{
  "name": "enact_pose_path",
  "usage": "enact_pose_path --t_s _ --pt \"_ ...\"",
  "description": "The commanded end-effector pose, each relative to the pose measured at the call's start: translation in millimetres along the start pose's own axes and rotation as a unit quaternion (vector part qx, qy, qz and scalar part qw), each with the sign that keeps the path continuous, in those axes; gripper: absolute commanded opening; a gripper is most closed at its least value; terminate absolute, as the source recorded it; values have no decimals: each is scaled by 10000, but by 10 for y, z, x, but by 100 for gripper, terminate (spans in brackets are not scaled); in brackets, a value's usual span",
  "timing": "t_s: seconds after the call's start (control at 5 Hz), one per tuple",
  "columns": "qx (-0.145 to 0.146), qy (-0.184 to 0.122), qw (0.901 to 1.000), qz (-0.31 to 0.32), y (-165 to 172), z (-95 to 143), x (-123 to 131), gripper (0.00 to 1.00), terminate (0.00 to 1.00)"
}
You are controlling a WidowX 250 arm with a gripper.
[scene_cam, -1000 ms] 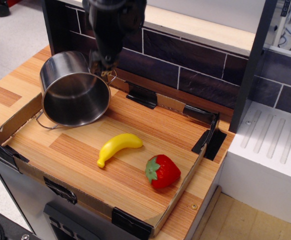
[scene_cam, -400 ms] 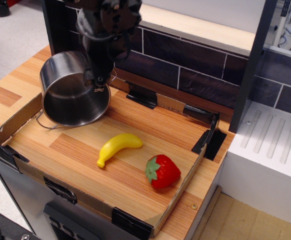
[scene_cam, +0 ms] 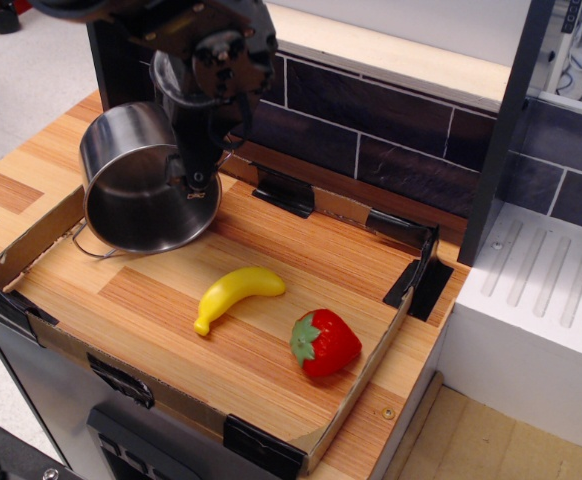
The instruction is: Upright metal pot
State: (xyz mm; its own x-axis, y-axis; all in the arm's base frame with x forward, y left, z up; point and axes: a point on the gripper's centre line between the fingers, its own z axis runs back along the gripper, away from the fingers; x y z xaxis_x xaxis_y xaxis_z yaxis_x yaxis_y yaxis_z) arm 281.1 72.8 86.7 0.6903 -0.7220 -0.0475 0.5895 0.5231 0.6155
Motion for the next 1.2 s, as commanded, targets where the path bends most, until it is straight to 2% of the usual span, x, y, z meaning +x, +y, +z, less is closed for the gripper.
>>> enact_pose_path --t_s 0.0,0.2,0.4,0.6,0.8,1.0 --pt "107 -36 9999 69 47 -94 32 100 0" --pt "116 30 9999 -5 40 -146 40 100 0" --pt "36 -24 9997 -249 15 -136 35 0 0" --pt "18 -30 9996 -271 14 -147 24 0 0" --pt "-147 -4 9997 -173 64 -143 9 0 0" --pt "-509 -43 9987 -18 121 -130 -52 0 0"
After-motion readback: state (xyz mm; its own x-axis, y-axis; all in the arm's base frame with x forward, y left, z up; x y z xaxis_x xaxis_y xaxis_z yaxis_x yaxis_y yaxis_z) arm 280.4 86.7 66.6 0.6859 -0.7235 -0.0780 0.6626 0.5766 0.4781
